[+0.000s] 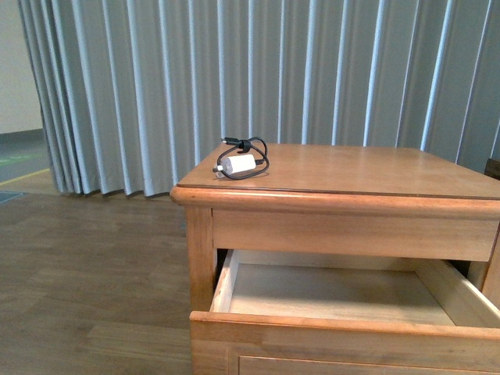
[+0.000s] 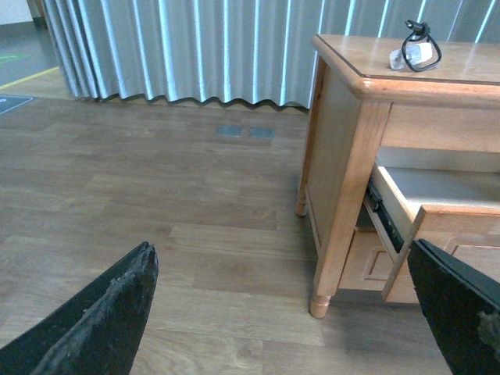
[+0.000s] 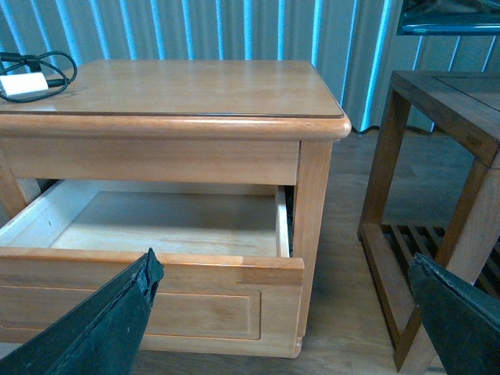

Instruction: Put charger into drawer

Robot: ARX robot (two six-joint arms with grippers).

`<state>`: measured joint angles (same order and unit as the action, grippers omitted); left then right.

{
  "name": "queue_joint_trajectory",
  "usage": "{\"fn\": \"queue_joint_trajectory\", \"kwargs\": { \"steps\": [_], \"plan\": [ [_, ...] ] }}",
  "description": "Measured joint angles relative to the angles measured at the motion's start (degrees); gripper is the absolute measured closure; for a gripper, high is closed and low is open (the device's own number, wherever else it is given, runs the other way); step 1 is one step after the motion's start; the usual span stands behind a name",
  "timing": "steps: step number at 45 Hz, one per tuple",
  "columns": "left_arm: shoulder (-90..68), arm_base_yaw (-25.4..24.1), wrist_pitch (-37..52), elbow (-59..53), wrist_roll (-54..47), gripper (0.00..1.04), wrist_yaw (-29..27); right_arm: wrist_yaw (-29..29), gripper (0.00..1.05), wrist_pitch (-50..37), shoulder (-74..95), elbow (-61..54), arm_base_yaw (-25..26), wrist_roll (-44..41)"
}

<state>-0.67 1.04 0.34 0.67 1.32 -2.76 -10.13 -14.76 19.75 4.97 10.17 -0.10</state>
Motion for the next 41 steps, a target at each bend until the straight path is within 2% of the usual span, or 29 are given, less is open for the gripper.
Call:
{"fn": "queue_joint_trajectory", "kwargs": {
  "steps": [3, 5, 8, 9, 14, 20, 26, 28, 31, 41],
  "plan": [
    [-3.1, 5.8, 2.6, 0.1, 4.4, 0.06, -15.2, 0.0, 0.08, 0.0, 0.0, 0.0, 0.0, 0.0],
    [-5.3, 10.3, 2.8, 0.1, 9.2, 0.06, -27.8, 0.0, 0.08, 0.0, 0.0, 0.0, 0.0, 0.0],
    [-8.4, 12.9, 4.2, 0.5, 13.3, 0.06, -36.9, 0.0, 0.08, 0.0, 0.0, 0.0, 0.0, 0.0],
    [-9.8, 12.9, 5.0, 1.1, 14.5, 0.06, -37.8, 0.0, 0.08, 0.0, 0.0, 0.0, 0.0, 0.0],
    [-18.5, 11.6, 11.1, 4.6, 15.6, 0.06, -32.3, 0.0, 0.08, 0.0, 0.0, 0.0, 0.0, 0.0],
    [-32.8, 6.9, 18.4, 10.2, 15.2, 0.06, -22.4, 0.0, 0.08, 0.0, 0.0, 0.0, 0.0, 0.0],
    [-51.9, 4.7, 21.1, 19.9, 12.5, 0.06, -7.0, 0.0, 0.08, 0.0, 0.0, 0.0, 0.0, 0.0],
    [-56.6, 5.3, 21.6, 22.4, 11.2, 0.06, -4.2, 0.0, 0.08, 0.0, 0.0, 0.0, 0.0, 0.0],
    [-64.0, 7.1, 22.8, 27.1, 9.1, 0.06, -1.4, 0.0, 0.08, 0.0, 0.0, 0.0, 0.0, 0.0],
    [-80.2, 10.2, 24.0, 41.6, 4.9, 0.06, 1.6, 0.0, 0.08, 0.0, 0.0, 0.0, 0.0, 0.0]
  ]
}}
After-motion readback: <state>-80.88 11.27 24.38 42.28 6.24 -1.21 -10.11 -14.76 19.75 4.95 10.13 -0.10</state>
